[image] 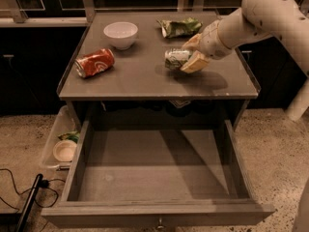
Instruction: Pick 7up can from top drawer and place on counter
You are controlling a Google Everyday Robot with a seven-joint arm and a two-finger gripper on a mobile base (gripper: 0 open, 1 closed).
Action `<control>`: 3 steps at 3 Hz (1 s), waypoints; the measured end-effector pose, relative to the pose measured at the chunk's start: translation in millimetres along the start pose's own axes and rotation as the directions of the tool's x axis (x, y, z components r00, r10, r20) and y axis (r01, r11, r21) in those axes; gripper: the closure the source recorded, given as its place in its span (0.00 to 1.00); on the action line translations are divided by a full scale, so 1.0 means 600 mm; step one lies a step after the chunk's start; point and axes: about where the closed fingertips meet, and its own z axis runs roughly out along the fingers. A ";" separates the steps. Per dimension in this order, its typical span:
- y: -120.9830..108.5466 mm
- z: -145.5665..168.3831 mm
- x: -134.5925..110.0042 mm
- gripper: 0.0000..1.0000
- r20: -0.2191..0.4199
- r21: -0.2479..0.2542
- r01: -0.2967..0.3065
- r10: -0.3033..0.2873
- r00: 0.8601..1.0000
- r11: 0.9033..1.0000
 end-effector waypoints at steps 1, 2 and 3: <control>0.000 0.000 0.000 0.58 0.000 0.000 0.000 0.000 1.000 1.000; 0.000 0.000 0.000 0.35 0.000 0.000 0.000 0.000 1.000 1.000; 0.000 0.000 0.000 0.12 0.000 0.000 0.000 0.000 1.000 1.000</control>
Offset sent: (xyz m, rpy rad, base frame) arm 0.0000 0.0000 0.0000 0.0000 0.0000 0.0000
